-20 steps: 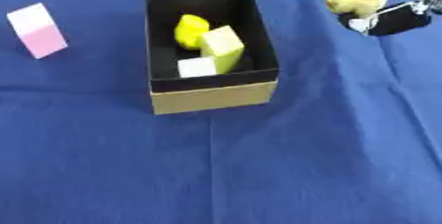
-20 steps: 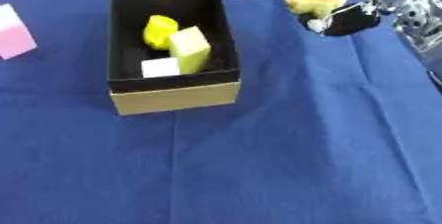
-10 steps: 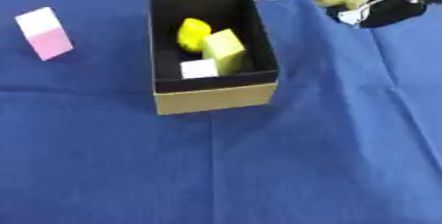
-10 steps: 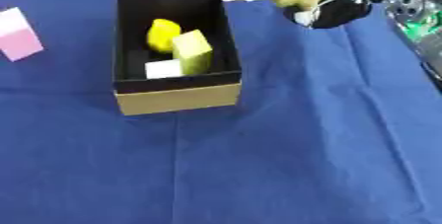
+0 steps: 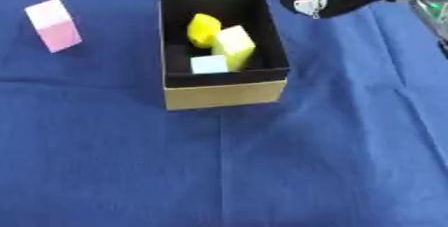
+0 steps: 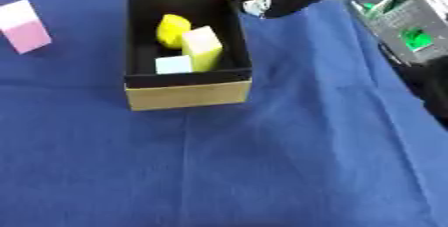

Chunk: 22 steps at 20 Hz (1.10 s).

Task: Pick up objects on the table and place them in the box.

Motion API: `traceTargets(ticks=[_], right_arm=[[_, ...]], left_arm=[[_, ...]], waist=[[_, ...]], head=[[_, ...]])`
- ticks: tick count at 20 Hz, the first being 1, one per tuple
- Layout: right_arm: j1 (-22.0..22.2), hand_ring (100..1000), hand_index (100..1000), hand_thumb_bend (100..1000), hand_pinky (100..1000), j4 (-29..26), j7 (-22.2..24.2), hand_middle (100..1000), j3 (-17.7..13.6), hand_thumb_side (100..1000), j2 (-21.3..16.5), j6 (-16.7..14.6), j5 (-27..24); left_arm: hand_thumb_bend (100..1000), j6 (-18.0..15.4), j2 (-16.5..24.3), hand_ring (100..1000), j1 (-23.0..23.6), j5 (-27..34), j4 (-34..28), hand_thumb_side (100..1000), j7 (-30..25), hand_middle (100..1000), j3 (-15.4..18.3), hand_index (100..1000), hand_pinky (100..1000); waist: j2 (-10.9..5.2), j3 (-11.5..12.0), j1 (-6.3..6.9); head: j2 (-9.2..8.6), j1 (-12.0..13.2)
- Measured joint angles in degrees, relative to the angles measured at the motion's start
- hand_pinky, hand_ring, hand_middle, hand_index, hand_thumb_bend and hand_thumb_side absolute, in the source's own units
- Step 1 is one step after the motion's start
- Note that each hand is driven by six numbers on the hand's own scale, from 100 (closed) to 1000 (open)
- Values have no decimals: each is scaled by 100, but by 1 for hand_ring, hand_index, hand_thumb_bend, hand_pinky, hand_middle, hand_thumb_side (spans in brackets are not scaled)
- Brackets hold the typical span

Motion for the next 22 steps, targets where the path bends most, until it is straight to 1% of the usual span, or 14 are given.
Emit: traceTargets(ticks=[2, 6, 7, 8, 9, 14, 17, 19, 22], right_arm=[[-84, 773, 726, 376, 784, 113, 18, 614, 100, 202, 130, -16, 61], [-156, 777, 734, 363, 783, 395, -24, 622, 259, 198, 370, -41, 164], [-159, 779, 738, 368, 785, 462, -39, 627, 301, 202, 417, -55, 186], [-167, 783, 747, 435, 788, 525, -50, 638, 345, 178, 463, -67, 195], [-186, 784, 748, 376, 788, 583, -56, 640, 393, 206, 502, -84, 222], [-209, 810, 799, 436, 801, 797, 22, 700, 584, 225, 632, -232, 359], [-209, 834, 857, 416, 814, 850, 100, 753, 625, 178, 667, -313, 371], [-210, 868, 889, 396, 837, 858, 154, 794, 626, 100, 668, -359, 383], [-210, 887, 901, 385, 855, 861, 261, 817, 616, 100, 667, -400, 439]], left_arm=[[189, -4, 1, 555, -33, 14, 0, 596, -20, 506, -3, 806, 785], [189, -23, 1, 554, -108, 33, 0, 596, -48, 506, -34, 806, 785], [189, -29, 1, 553, -113, 34, 0, 596, -56, 505, -35, 806, 785], [191, -32, 1, 553, -122, 37, 0, 581, -63, 505, -36, 806, 785], [188, -31, 1, 553, -140, 37, 0, 597, -68, 505, -38, 806, 785], [189, -25, 0, 551, -162, 37, 0, 599, -91, 504, -67, 806, 785], [190, -24, -1, 551, -167, 36, 0, 600, -92, 504, -68, 806, 785], [191, -23, -1, 551, -169, 36, 0, 599, -93, 504, -69, 807, 786], [191, -23, -1, 552, -169, 36, 0, 598, -94, 505, -69, 807, 786]], waist=[[23, 50, -19], [121, 149, -29], [144, 170, -33], [166, 189, -37], [189, 206, -37], [268, 245, -37], [282, 245, -35], [282, 236, -33], [280, 201, -25]], head=[[0, -45], [-3, -123], [-5, -140], [-8, -149], [-18, -157], [-53, -174], [-54, -172], [-54, -169], [-54, -152]])
